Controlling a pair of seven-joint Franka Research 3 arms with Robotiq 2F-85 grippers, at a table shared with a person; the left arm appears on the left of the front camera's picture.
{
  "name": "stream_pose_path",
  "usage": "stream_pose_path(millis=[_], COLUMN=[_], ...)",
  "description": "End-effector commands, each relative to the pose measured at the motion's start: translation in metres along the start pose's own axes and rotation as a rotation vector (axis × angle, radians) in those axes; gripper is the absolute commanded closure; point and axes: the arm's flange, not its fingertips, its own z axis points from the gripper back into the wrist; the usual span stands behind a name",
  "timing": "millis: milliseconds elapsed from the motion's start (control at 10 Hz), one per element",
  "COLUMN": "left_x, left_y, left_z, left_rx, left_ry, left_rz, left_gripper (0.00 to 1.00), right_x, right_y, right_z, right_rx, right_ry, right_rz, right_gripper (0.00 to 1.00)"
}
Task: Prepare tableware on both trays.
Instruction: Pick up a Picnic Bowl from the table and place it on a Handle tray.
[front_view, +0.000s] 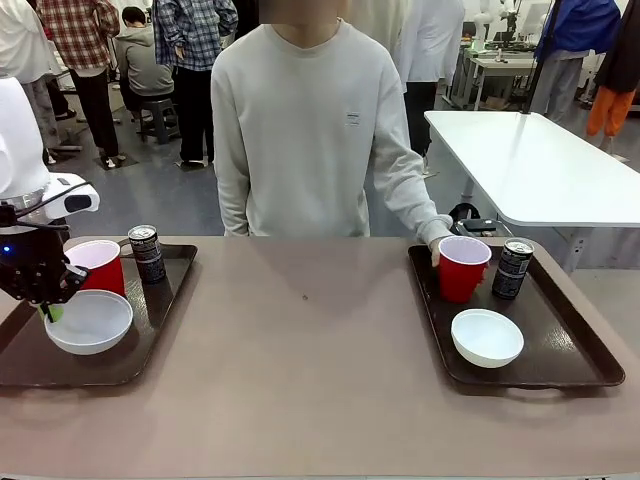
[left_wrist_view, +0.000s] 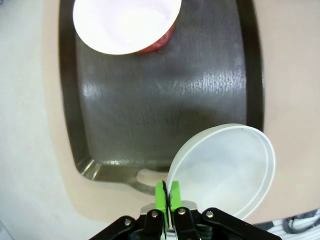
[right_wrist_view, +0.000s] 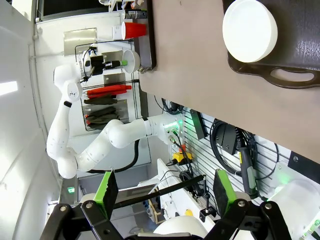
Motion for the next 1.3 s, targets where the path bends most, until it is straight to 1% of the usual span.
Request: stream_pose_path(millis=[0,400,500,600,700,800,900,1000,1100,1200], left_x=[-0.005,0.005,0.006,0.007,0.010,0.011,0.012,0.012,0.012,0.011], left_y=[-0.001,0.005,0.003,0.001,-0.001,-0.003,-0.006,-0.007,-0.005,-0.005], left_z=[-0.032,-0.057,-0.059,-0.061,-0.062,-0.064,-0.066,-0.067,-0.067,-0.064], left_rx=[-0.016,-0.049,-0.045,-0.035,-0.030,-0.031,-0.028,-0.028,-0.025,-0.018], left_ry=[0.013,0.020,0.027,0.040,0.047,0.054,0.064,0.070,0.073,0.071], left_rz=[0.072,0.146,0.142,0.140,0.140,0.138,0.132,0.127,0.124,0.119], left_gripper=[1.00,1.00,1.00,0.83,0.77,0.63,0.57,0.43,0.37,0.23], right_x=[-0.002,-0.002,-0.002,-0.002,-0.002,-0.002,-0.002,-0.002,-0.002,-0.002], right_y=[0.001,0.001,0.001,0.001,0.001,0.001,0.001,0.001,0.001,0.001], right_z=[0.000,0.000,0.000,0.000,0.000,0.000,0.000,0.000,0.000,0.000], right_rx=[0.014,0.014,0.014,0.014,0.014,0.014,0.014,0.014,0.014,0.014], right_ry=[-0.003,-0.003,-0.003,-0.003,-0.003,-0.003,-0.003,-0.003,-0.003,-0.003], right_rz=[0.008,0.008,0.008,0.008,0.008,0.008,0.008,0.008,0.008,0.008], right_gripper=[0.00,0.00,0.00,0.00,0.00,0.00,0.00,0.00,0.00,0.00])
